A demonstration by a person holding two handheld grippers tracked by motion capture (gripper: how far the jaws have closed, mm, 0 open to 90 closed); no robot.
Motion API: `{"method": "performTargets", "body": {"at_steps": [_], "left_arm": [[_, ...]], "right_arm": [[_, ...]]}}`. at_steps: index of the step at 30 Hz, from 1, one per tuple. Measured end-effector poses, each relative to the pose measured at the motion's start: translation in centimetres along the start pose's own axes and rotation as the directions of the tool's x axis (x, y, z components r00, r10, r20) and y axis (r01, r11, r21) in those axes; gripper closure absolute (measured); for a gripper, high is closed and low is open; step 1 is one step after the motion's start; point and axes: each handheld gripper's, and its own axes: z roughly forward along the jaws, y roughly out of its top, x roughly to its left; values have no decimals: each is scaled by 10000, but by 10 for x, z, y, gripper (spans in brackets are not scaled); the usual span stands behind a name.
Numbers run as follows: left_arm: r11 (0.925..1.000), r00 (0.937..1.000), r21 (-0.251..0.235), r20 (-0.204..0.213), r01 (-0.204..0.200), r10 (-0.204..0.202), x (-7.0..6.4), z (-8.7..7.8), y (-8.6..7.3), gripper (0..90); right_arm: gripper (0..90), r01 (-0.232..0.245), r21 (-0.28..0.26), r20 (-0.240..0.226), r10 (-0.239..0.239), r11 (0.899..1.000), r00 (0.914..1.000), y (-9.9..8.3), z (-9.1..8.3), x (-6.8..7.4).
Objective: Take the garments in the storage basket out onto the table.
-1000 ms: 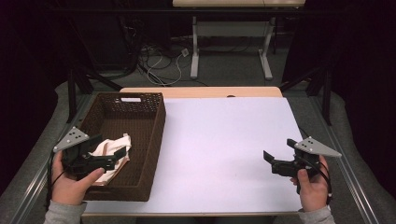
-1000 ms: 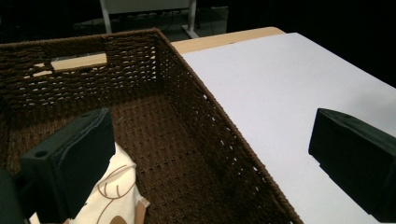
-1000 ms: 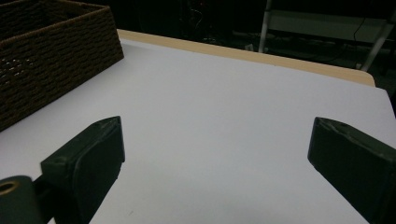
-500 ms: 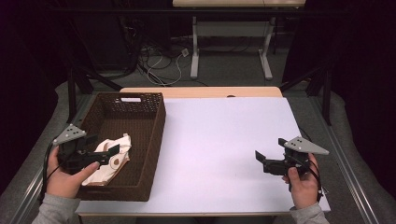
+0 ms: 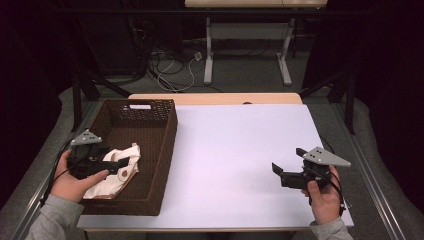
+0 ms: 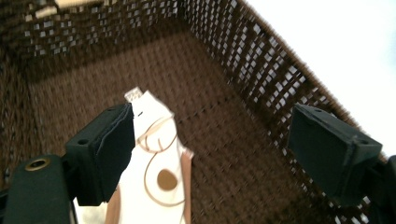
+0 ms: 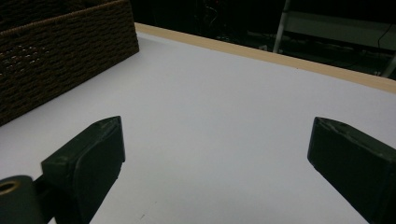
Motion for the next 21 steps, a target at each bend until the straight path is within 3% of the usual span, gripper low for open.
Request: {"method": "performTargets", "body": {"at_steps": [1,4,9,10,13,16,21], "left_arm": [[9998,10000,195,33,2,-3,2,1,0,157],[9950,9984,877,-259,-485,510,8,6,0,159],[9870,9969,1573,-650,-332,438,15,17,1,155],[9846,9960,1680,-657,-484,602,18,19,1,154],[9652,9896,2421,-782,-985,1206,23,28,0,144],[9537,9887,2857,-852,-944,1234,27,38,-1,108],[9484,9892,3079,-964,-761,1106,36,51,0,57]], "right_arm": [[38,-70,45,-8,70,10000,10000,0,0,0],[39,-36,90,-14,36,10000,10000,-3,1,-1],[44,-135,246,-36,135,9996,9999,-4,1,-1],[45,-84,252,-26,85,9996,10000,-5,1,-1],[44,-73,234,-85,75,9997,9999,-6,3,-1],[46,-136,290,-65,138,9995,9999,-7,4,0],[47,-103,313,-66,106,9995,9999,-7,4,0]]}}
